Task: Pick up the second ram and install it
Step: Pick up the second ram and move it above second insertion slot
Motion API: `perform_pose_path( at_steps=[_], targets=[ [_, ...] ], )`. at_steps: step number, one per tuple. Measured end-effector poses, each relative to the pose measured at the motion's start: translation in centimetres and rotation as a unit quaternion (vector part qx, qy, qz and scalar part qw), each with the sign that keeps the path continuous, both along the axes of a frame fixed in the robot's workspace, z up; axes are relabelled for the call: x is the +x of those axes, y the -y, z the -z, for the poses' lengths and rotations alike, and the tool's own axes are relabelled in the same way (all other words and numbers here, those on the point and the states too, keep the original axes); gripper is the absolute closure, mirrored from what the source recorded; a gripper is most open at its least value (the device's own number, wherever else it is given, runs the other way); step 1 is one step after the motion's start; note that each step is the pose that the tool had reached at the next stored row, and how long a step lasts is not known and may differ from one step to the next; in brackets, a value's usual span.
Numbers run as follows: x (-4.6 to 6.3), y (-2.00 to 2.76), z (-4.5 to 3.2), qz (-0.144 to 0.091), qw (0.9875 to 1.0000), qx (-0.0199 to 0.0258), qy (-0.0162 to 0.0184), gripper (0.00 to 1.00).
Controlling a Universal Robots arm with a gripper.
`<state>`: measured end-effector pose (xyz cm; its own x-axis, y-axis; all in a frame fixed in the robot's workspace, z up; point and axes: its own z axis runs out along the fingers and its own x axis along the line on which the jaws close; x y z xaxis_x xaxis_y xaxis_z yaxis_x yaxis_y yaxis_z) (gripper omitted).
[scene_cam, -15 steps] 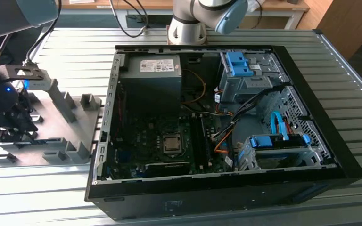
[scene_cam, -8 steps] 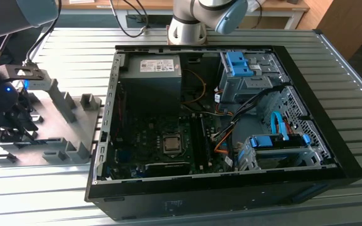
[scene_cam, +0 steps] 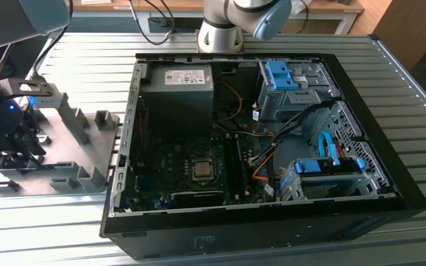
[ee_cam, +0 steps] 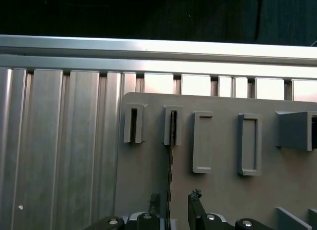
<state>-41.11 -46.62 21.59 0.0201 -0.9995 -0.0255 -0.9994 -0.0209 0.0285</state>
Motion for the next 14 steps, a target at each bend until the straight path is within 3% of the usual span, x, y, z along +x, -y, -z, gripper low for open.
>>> perform_pose_path(
  at_steps=[14],
  targets=[
    [0.0,0.0,0.92,0.0,1.0,0.0,0.0,0.64]
  ],
)
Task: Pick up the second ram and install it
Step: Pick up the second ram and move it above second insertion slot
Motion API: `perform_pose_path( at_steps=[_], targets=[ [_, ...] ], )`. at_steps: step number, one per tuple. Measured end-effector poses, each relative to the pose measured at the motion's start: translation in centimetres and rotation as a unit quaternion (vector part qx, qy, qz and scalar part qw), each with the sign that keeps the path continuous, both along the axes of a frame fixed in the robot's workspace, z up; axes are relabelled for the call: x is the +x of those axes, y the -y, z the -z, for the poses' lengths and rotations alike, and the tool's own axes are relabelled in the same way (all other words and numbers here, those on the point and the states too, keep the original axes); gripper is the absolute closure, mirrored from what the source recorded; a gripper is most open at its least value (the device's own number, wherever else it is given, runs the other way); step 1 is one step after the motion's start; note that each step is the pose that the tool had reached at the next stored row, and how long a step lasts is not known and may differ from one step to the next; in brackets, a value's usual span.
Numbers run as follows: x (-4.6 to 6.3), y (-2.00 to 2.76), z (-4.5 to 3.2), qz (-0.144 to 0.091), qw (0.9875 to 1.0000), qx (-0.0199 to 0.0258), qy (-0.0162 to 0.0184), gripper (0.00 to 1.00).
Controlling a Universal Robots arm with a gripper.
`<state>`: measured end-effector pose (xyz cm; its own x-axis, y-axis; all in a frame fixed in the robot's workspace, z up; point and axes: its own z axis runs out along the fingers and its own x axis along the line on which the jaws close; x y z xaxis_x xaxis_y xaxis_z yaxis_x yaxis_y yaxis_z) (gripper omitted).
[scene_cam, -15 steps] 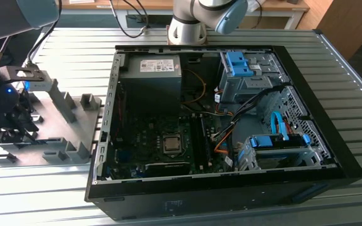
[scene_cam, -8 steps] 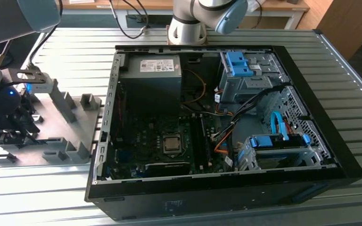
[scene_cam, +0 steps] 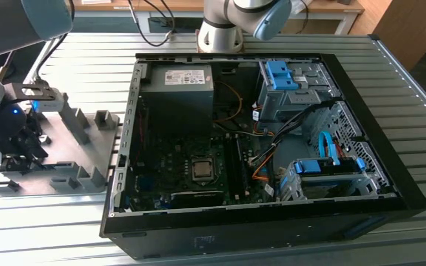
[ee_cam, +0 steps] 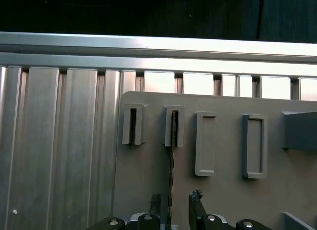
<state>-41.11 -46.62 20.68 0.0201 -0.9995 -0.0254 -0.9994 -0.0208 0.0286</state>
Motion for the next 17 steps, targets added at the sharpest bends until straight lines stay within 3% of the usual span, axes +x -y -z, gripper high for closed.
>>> perform_pose_path(
  at_steps=[17],
  targets=[
    [-0.6,0.0,1.44,-0.001,1.0,0.0051,0.0,0.64]
  ],
)
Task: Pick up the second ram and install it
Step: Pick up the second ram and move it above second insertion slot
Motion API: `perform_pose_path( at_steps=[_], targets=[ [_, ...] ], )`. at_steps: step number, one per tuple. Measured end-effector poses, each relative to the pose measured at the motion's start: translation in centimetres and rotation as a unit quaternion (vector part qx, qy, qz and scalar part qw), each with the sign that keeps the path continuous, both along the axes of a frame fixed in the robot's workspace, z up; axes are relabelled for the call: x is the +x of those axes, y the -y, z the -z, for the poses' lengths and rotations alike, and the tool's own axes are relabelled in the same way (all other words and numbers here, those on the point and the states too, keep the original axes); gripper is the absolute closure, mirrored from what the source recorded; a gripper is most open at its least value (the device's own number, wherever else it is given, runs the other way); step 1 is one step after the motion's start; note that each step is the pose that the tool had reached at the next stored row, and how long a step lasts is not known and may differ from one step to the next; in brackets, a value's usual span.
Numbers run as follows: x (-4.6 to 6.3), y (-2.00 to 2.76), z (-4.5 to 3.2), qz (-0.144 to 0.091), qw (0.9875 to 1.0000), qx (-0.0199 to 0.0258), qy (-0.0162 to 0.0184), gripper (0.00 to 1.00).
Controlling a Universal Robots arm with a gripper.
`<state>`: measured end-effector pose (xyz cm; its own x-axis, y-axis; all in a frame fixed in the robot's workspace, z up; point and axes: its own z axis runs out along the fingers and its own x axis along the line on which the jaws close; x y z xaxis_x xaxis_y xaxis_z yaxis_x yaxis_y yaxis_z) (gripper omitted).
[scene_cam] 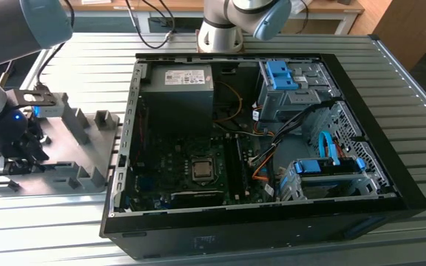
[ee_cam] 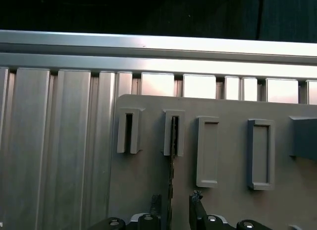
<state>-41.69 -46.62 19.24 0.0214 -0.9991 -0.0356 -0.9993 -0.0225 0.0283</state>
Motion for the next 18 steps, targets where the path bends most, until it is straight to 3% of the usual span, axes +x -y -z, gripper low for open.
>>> perform_pose_path(
  at_steps=[6,13,15,18],
  targets=[
    [-0.15,0.0,0.51,0.0,1.0,0.0023,0.0,0.64],
    [-0.16,0.0,0.55,0.0,1.0,0.0023,0.0,0.64],
    [-0.16,0.0,0.55,0.0,1.0,0.0023,-0.0001,0.66],
    [-0.16,0.0,0.55,0.0,1.0,0.0024,0.0,0.78]
  ],
)
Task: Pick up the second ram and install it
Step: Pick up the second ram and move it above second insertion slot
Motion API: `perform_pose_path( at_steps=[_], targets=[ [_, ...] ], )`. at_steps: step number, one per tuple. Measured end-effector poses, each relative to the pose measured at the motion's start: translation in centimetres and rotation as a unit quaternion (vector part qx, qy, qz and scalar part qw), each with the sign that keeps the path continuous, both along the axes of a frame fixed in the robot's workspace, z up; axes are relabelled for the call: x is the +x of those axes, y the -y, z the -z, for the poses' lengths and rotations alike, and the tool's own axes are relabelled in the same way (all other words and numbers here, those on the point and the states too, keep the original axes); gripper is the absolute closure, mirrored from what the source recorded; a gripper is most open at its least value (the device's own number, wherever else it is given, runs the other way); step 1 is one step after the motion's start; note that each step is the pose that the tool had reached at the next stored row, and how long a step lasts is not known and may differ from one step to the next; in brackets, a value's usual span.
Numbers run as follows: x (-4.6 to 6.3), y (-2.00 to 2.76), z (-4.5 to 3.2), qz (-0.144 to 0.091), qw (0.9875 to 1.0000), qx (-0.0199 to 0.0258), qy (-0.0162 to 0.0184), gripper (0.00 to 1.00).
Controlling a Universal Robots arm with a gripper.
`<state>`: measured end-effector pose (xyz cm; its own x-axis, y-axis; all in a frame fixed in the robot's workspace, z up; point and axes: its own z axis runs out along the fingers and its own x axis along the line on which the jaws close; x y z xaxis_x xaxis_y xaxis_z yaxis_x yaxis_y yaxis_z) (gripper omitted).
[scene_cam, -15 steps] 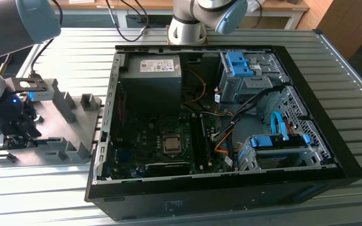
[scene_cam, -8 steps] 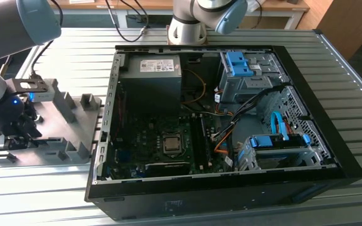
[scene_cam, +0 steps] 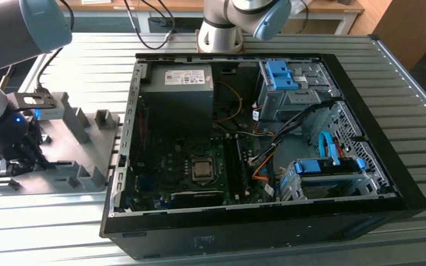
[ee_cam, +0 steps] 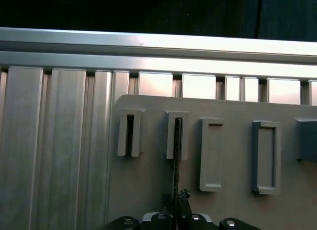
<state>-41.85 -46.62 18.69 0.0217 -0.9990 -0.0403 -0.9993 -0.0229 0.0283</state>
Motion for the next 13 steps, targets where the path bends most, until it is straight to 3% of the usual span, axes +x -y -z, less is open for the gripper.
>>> perform_pose_path(
  at_steps=[1,3,13],
  targets=[
    [0.0,0.0,0.0,0.0,1.0,0.0,0.0,0.84],
    [0.0,0.0,0.0,0.0,1.0,0.0,0.0,0.86],
    [0.0,0.0,0.02,0.0,1.0,0.0,0.0,0.86]
  ],
)
